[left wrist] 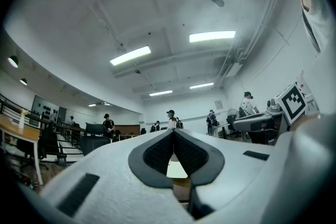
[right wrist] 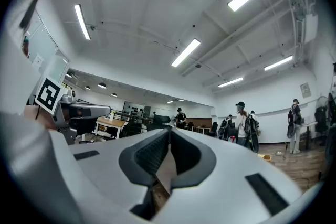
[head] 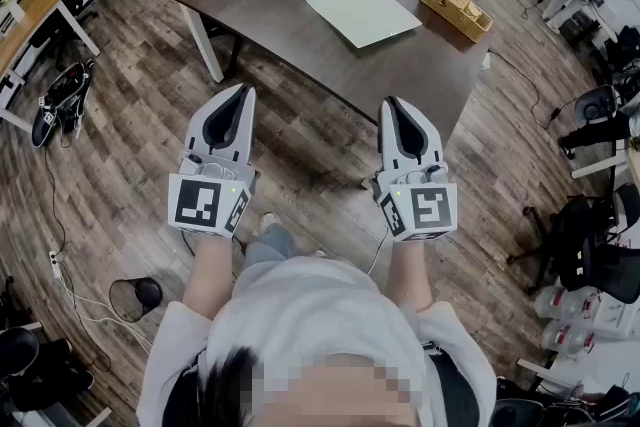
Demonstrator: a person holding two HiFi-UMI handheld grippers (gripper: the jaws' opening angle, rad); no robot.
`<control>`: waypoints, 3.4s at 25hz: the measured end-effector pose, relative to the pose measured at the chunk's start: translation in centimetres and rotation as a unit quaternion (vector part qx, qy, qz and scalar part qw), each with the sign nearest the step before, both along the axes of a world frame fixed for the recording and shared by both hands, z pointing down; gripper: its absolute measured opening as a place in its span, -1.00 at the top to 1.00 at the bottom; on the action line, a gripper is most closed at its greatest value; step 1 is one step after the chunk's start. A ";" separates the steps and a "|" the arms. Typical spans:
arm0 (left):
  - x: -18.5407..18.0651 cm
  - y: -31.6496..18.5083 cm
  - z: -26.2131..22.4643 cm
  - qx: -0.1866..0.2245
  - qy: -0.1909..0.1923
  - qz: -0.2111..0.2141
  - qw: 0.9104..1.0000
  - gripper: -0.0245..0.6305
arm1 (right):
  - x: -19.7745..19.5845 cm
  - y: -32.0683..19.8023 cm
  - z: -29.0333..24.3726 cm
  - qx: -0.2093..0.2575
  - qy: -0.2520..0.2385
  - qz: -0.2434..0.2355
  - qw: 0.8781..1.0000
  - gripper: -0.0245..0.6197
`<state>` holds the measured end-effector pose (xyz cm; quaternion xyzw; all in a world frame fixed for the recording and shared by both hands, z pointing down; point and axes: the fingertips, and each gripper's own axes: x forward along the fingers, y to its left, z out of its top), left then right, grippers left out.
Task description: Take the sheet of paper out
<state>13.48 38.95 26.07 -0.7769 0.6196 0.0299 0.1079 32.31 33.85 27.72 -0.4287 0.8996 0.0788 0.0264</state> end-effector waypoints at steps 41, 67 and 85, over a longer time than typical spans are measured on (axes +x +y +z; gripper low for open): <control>-15.6 -11.7 1.5 -0.007 0.006 0.033 0.999 0.90 | -14.1 -11.1 1.3 -0.017 -0.021 0.048 0.998 0.86; -21.7 -35.4 -0.4 0.007 0.001 0.011 1.000 0.90 | -20.7 -36.5 -0.3 -0.008 -0.027 0.020 0.999 0.86; -23.4 -46.2 0.8 -0.006 0.002 -0.003 1.000 0.90 | -23.0 -48.7 2.0 -0.045 -0.031 0.002 0.999 0.86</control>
